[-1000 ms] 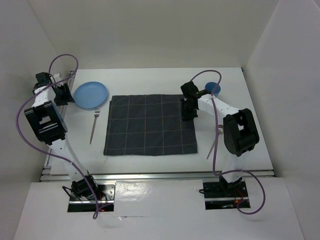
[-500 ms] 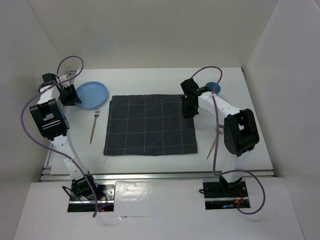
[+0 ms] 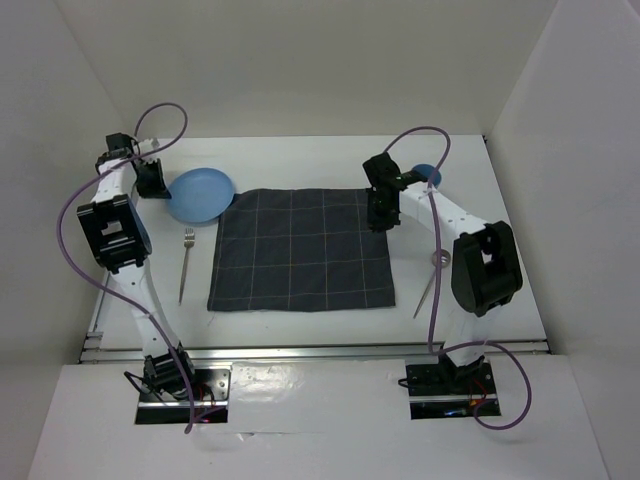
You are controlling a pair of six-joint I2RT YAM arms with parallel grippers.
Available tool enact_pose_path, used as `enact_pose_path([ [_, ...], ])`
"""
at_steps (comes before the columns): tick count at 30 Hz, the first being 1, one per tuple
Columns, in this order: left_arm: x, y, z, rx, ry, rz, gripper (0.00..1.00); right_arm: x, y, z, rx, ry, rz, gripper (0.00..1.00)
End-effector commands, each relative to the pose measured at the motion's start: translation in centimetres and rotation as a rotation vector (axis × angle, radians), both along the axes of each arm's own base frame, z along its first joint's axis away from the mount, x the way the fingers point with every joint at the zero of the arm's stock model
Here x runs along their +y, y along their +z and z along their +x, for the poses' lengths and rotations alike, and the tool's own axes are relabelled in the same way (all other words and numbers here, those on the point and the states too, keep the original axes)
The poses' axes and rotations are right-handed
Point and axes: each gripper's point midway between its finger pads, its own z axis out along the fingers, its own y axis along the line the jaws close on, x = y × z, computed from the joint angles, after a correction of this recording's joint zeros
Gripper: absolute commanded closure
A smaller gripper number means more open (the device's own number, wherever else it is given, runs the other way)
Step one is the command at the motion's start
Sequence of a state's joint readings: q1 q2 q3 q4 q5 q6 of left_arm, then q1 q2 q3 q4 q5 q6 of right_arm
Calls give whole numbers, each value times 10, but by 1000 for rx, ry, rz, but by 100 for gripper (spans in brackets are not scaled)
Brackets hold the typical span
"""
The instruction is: Set the dinner table for one person
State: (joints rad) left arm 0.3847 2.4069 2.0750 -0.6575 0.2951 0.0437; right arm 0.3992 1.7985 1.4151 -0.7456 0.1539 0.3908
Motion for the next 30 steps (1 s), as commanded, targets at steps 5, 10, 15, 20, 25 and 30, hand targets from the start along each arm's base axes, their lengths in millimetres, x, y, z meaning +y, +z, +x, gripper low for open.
enact_pose_path([
  [5, 3, 6, -6, 15, 91, -178, 100, -5, 22, -2, -52, 4, -11, 80],
  [10, 19, 53, -7, -107, 156, -392, 100, -8, 14, -11, -36, -4, -13, 80],
  [15, 13, 119, -12, -252, 112, -292, 100, -9, 10, -15, -46, -12, -4, 80],
  [20, -45, 172, -13, -320, -69, -313, 100, -12, 4, -19, -31, -36, -11, 80],
  [25, -151, 165, -38, -233, -360, -313, 100, -28, 8, -21, -38, -133, 9, 80],
  [30, -263, 120, -81, -70, -642, -262, 100, -55, 27, -27, -101, -227, 77, 80],
])
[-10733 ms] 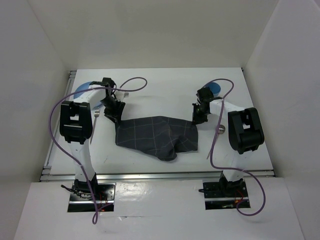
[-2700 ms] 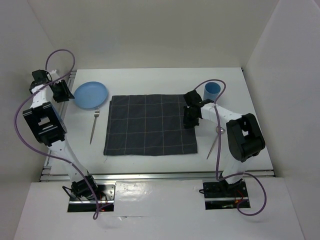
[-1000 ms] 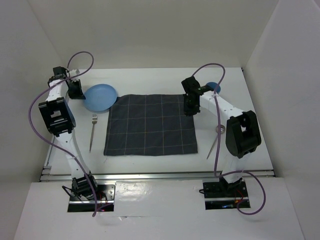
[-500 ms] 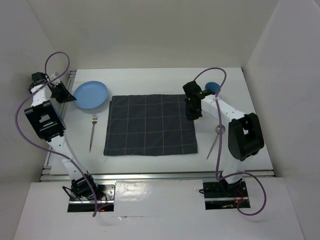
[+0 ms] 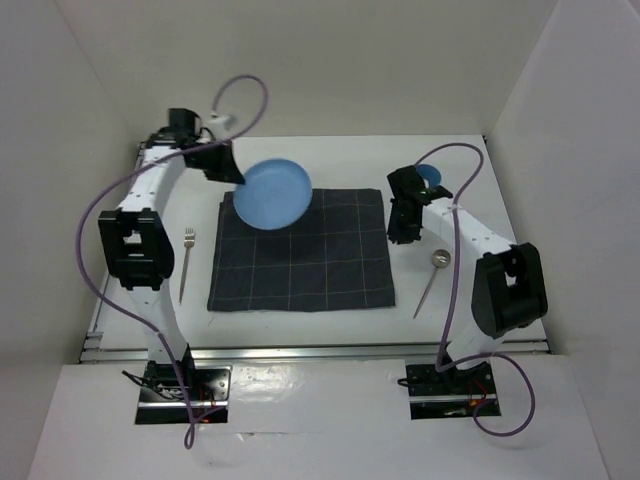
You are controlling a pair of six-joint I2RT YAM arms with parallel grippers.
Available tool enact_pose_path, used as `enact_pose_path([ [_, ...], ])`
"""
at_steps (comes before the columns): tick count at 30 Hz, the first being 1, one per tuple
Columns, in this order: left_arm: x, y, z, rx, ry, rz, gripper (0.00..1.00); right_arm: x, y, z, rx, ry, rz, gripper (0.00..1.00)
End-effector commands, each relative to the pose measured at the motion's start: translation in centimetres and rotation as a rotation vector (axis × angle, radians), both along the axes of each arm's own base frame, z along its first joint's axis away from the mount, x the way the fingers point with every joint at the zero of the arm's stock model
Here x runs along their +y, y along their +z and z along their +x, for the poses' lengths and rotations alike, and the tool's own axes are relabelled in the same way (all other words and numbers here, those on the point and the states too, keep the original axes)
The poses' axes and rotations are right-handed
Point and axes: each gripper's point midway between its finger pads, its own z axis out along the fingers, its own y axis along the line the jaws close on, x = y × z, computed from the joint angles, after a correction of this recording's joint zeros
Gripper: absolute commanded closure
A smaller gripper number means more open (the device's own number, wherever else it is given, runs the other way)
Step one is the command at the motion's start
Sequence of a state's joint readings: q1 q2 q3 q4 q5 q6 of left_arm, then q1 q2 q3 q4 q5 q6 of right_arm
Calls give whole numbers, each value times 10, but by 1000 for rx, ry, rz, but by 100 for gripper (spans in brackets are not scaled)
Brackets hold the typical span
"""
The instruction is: Set the dinner table for one person
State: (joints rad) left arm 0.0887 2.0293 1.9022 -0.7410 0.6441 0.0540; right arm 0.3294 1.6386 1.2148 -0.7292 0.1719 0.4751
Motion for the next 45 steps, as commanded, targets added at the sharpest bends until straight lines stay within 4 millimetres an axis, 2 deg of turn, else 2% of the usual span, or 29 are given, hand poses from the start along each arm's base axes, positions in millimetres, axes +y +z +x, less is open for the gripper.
enact_pose_path([
  [1, -54, -36, -50, 113, -197, 49, 100, -18, 30, 3, -115, -87, 51, 80],
  [2, -78, -46, -60, 128, -247, 77, 100, -23, 39, 0, -141, -97, 59, 80],
  [4, -97, -67, -74, 149, -301, 105, 100, -35, 43, -3, -156, -127, 61, 80],
  [5, -114, -74, -82, 151, -338, 134, 100, -37, 45, -9, -161, -130, 75, 80],
  [7, -128, -87, -88, 137, -393, 155, 100, -42, 46, -14, -165, -143, 89, 80],
  [8, -130, -100, -95, 162, -402, 170, 100, -42, 43, -19, -159, -139, 96, 80],
  [9, -139, -108, -99, 172, -424, 173, 100, -39, 49, -20, -180, -131, 116, 80],
  [11, -143, -115, -98, 177, -422, 179, 100, -37, 50, -25, -183, -121, 133, 80],
  [15, -138, -130, -90, 177, -380, 216, 100, -38, 52, -31, -193, -121, 136, 80],
  [17, -137, -121, -86, 137, -359, 224, 100, -43, 46, -37, -171, -133, 109, 80],
  [21, -127, -126, -80, 84, -319, 276, 100, -61, 39, -49, -111, -246, 105, 80],
  [22, -127, -125, -75, 51, -319, 285, 100, -64, 37, -53, -95, -264, 123, 76],
  [23, -128, -129, -77, 50, -322, 296, 100, -71, 34, -57, -85, -291, 138, 42],
  [24, -126, -132, -79, 58, -318, 305, 100, -72, 21, -66, -45, -300, 143, 33],
  [26, -126, -135, -79, 52, -324, 308, 100, -84, 4, -79, 20, -354, 132, 33],
  [28, -124, -137, -83, 55, -325, 309, 100, -86, -13, -92, 80, -366, 128, 29],
  [29, -126, -132, -80, 37, -315, 302, 100, -86, -18, -95, 98, -367, 124, 28],
  [33, -127, -131, -81, 29, -319, 291, 100, -88, -21, -90, 109, -406, 111, 17],
  [34, -129, -123, -76, 2, -316, 287, 100, -90, -23, -90, 117, -427, 114, 14],
  [38, -131, -115, -70, -21, -312, 284, 100, -90, -48, -97, 181, -454, 138, 12],
  [42, -132, -119, -78, 26, -322, 269, 100, -85, -81, -107, 253, -490, 158, 12],
  [43, -132, -119, -78, 26, -322, 269, 94, -85, -86, -110, 265, -491, 155, 15],
  [45, -132, -116, -77, 24, -322, 269, 89, -91, -99, -118, 303, -523, 123, 21],
])
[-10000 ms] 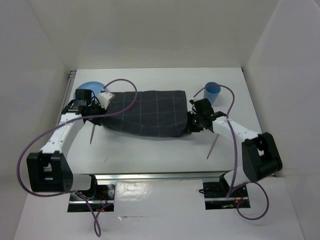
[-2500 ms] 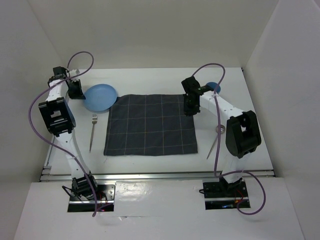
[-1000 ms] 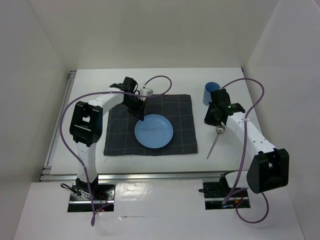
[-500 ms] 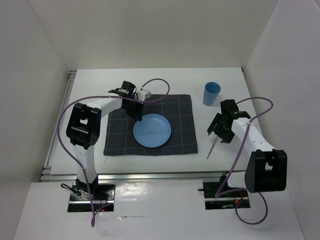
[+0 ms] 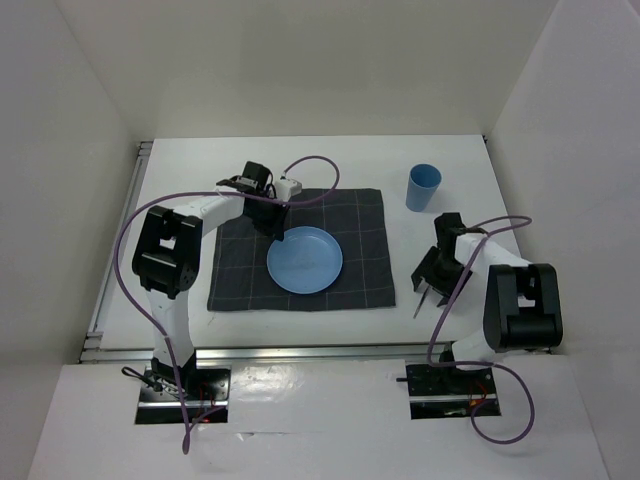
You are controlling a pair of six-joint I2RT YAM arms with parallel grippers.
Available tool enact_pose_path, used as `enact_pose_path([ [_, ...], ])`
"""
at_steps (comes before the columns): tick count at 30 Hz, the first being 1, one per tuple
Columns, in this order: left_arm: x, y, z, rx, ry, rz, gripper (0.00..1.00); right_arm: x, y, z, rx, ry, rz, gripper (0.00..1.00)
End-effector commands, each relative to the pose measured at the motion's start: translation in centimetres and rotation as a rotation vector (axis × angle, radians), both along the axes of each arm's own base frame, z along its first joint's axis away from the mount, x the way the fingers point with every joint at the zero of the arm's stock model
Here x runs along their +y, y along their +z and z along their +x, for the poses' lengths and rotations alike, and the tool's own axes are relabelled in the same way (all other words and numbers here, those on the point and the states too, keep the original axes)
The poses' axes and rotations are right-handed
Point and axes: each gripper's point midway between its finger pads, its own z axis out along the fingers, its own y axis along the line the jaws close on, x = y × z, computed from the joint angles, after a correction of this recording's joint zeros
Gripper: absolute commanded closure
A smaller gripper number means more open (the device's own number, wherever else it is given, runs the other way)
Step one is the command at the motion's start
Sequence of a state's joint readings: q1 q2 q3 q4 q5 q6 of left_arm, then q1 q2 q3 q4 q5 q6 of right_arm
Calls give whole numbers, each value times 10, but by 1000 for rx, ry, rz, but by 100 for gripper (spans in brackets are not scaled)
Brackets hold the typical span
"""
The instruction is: Set the dinner table for one person
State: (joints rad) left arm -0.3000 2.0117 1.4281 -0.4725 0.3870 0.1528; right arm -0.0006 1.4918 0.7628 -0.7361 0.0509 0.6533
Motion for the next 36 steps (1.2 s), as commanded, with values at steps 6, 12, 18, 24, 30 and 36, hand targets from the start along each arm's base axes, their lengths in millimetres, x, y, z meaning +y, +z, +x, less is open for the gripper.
enact_pose_path([
  [6, 1, 51, 15, -85, 25, -20, 73, -5, -17, 11, -29, -67, -12, 68],
  [12, 14, 68, 12, -94, 60, -18, 63, -5, -6, 20, -71, -46, -13, 100],
  [18, 65, 112, 25, -112, 219, -8, 63, -23, 83, 55, -316, -49, -184, 100],
  [24, 155, 111, 13, -62, 383, 117, 63, 13, 184, 82, -601, 132, -312, 100],
  [30, 215, 86, -26, 9, 476, 247, 58, 121, 152, 115, -556, 569, -200, 100],
  [36, 238, 64, -70, 60, 511, 368, 44, 154, 66, 117, -350, 732, -108, 100],
])
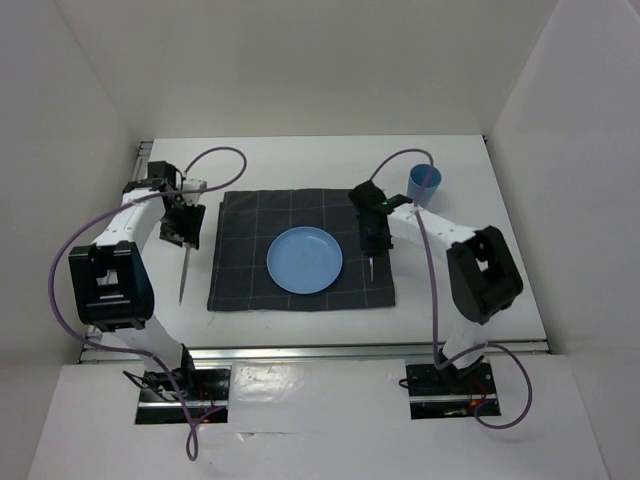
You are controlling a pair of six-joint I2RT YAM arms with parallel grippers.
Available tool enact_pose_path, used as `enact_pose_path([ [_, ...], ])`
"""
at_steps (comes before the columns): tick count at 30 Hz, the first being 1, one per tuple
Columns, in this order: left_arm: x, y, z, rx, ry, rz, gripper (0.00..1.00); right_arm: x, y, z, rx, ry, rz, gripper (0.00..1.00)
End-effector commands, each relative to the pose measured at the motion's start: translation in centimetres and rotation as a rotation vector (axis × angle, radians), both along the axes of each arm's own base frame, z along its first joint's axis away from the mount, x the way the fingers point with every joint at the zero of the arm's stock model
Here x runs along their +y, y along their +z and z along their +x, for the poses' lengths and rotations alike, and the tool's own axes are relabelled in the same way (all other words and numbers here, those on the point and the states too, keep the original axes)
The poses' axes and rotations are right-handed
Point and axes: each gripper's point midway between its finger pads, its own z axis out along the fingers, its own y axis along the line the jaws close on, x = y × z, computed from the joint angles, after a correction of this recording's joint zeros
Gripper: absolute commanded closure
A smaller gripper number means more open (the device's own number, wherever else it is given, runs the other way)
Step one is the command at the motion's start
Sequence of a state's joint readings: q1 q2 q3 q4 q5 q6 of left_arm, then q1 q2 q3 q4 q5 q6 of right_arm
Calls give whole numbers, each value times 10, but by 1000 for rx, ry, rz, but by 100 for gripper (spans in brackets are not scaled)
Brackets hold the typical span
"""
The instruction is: Set the dinner table for one person
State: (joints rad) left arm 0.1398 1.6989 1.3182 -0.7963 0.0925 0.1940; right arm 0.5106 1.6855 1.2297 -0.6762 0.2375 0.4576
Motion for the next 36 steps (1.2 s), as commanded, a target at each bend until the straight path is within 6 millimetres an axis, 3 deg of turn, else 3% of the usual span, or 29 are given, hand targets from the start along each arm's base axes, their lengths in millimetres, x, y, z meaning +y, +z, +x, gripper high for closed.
enact_pose_path([
  [1, 12, 5, -23, -2, -2, 82, 44, 14, -19, -2, 47, 115, 28, 100],
  [4, 15, -1, -31, 13, 5, 102, 44, 20, -37, 4, 53, 143, 35, 100],
  [9, 16, -5, -38, 28, 22, 97, 44, 27, -63, -4, 133, 164, 53, 100],
  [13, 22, -11, -46, 53, 37, 114, 44, 30, -66, -16, 197, 124, 85, 100],
  [22, 24, -18, -50, 71, 36, 114, 44, 32, -72, -23, 271, 91, 87, 100],
  [23, 29, -18, -51, 73, 48, 122, 44, 31, -72, -25, 280, 90, 83, 97],
  [26, 30, -25, -55, 93, 41, 131, 43, 30, -72, -26, 294, 97, 72, 70],
  [27, 31, -28, -56, 96, 43, 139, 43, 31, -66, -24, 282, 99, 78, 50],
  [30, 32, -42, -56, 124, 32, 137, 41, 32, -49, -20, 244, 99, 88, 43],
  [36, 20, -69, -47, 184, 9, 57, 41, 27, -18, -8, 161, 83, 69, 43],
])
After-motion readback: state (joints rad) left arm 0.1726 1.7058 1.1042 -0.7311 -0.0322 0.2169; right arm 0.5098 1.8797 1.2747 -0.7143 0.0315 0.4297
